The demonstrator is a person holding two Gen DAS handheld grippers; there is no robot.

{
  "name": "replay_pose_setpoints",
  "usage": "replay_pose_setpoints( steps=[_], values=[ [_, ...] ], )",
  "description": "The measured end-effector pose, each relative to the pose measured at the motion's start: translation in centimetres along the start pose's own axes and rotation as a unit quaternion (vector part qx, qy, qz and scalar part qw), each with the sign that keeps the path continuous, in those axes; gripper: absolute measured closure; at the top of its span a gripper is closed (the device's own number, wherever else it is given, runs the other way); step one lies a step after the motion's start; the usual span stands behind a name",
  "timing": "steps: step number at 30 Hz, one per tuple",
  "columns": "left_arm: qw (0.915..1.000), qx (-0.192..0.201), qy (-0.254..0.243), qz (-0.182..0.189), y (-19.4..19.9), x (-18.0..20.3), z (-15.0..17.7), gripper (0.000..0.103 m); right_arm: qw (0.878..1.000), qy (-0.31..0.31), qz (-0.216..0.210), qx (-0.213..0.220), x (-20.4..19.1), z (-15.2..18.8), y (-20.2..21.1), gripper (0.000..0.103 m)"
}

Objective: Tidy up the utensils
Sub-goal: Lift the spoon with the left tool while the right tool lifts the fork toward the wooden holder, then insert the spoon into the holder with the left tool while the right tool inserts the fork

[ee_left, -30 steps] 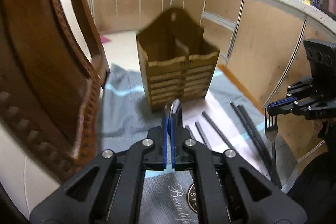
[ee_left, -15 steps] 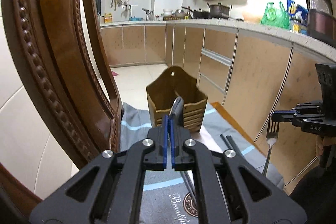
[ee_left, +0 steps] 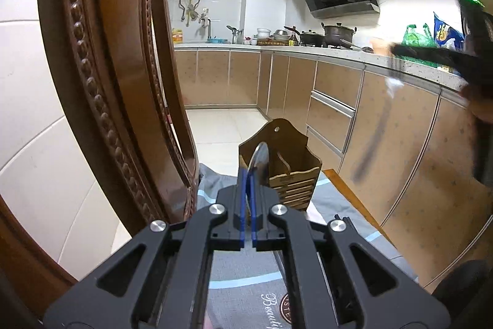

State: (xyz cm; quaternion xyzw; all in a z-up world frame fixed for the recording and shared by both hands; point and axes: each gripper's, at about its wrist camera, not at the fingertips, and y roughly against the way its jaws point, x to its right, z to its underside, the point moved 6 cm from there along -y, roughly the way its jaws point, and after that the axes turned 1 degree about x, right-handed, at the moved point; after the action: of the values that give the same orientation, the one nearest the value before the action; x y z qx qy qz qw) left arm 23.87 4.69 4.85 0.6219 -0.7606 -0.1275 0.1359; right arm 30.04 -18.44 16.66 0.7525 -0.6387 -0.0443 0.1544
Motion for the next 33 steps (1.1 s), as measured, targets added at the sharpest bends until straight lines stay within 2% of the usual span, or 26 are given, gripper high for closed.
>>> replay_pose_setpoints(
  steps=[5,10,16,20,22,24,26,29,30,33],
  values=[
    [1.0,-0.004,0.007,0.003,-0.6,-0.4,0.3,0.101,0.999,0.008,0.051,0.018,-1.6,-0.7,-5.5,0.101],
    [0.9999,-0.011,0.009,0.006,-1.3,-0.5,0.5,0.101,0.996,0.022,0.084,-0.005,-3.4,2.9,-11.1,0.101],
    [0.9998,-0.014,0.016,0.002,-2.2,-0.7,0.7,0.101,0.996,0.005,0.082,-0.041,-4.4,8.5,-14.2,0.101],
    [0.9998,-0.011,0.017,-0.005,-2.5,-0.5,0.9,0.101,0.996,-0.008,0.076,-0.049,-4.1,10.7,-14.0,0.099],
    [0.9998,-0.006,0.018,-0.011,-2.6,-0.4,0.9,0.101,0.996,-0.02,0.064,-0.055,-3.7,11.3,-13.3,0.088],
    [0.9997,0.001,0.016,-0.016,-2.6,-0.3,0.8,0.101,0.996,-0.036,0.059,-0.047,-3.0,11.4,-11.8,0.041],
    [0.9996,0.008,0.017,-0.023,-2.4,-0.5,0.6,0.101,0.997,-0.058,0.053,-0.021,-1.8,11.3,-9.2,0.024],
    [0.9987,0.029,0.015,-0.039,-1.8,-0.6,-0.1,0.101,0.996,-0.089,0.03,0.004,0.8,12.0,-4.4,0.015],
    [0.9982,0.036,0.015,-0.045,-1.7,-0.6,-0.5,0.101,0.995,-0.097,0.035,0.014,1.9,12.6,-2.7,0.01],
    [0.9958,0.062,0.017,-0.065,-1.9,-0.7,-2.8,0.101,0.992,-0.118,0.042,0.029,4.4,15.4,1.5,0.005]
  ],
)
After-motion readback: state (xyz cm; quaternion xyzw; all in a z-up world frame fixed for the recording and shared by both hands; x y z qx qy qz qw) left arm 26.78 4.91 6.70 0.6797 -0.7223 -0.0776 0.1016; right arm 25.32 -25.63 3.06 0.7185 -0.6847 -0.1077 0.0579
